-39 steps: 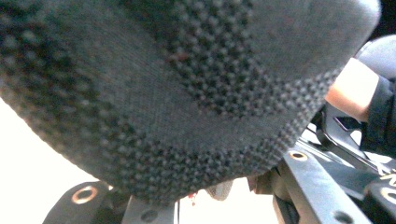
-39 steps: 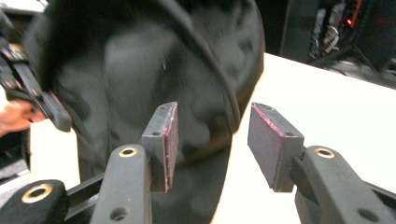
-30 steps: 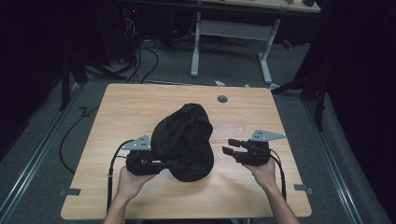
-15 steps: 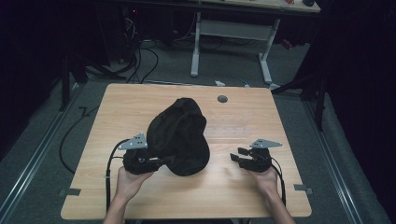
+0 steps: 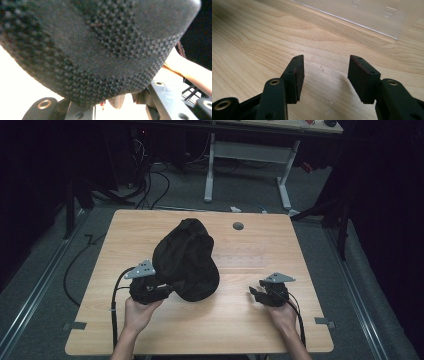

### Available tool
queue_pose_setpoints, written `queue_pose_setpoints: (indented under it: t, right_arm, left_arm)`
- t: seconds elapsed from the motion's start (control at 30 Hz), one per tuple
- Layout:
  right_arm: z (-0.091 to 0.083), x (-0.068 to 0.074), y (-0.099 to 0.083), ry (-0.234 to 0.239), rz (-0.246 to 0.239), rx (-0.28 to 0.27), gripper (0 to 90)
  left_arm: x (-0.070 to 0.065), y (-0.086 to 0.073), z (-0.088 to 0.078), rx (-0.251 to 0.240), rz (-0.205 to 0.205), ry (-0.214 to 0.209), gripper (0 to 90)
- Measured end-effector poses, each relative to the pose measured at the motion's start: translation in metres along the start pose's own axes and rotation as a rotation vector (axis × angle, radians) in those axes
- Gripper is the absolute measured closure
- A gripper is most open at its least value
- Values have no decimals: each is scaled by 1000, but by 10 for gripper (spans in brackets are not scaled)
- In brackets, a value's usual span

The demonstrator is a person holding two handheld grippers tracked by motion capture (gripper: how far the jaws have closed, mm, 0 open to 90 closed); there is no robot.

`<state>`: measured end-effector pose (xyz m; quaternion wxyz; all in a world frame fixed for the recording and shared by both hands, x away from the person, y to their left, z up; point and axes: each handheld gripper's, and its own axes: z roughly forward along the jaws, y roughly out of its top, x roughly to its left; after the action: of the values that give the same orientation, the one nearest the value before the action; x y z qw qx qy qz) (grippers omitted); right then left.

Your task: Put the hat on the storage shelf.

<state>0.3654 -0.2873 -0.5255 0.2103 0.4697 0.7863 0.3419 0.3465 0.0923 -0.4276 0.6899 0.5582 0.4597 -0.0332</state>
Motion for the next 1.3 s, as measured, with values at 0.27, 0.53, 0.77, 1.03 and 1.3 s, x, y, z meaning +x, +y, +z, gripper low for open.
queue_pose_setpoints:
  t: [0.27, 0.53, 0.77, 1.03, 1.3]
  right_arm:
    - [4, -1, -3, -28, 7, 6, 456]
    - [3, 1, -4, -36, 13, 9, 409]
    - [3, 3, -4, -34, 16, 12, 393]
    - [3, 3, -4, -32, 17, 12, 389]
    - [3, 3, -4, -32, 19, 13, 388]
  left_arm:
    - [2, 7, 1, -34, -3, 36, 696]
    - [6, 14, 4, -85, -30, 69, 695]
    - [4, 22, 7, -121, -12, 97, 695]
    - [4, 35, 15, -143, 17, 136, 695]
    - [7, 52, 25, -167, 54, 189, 694]
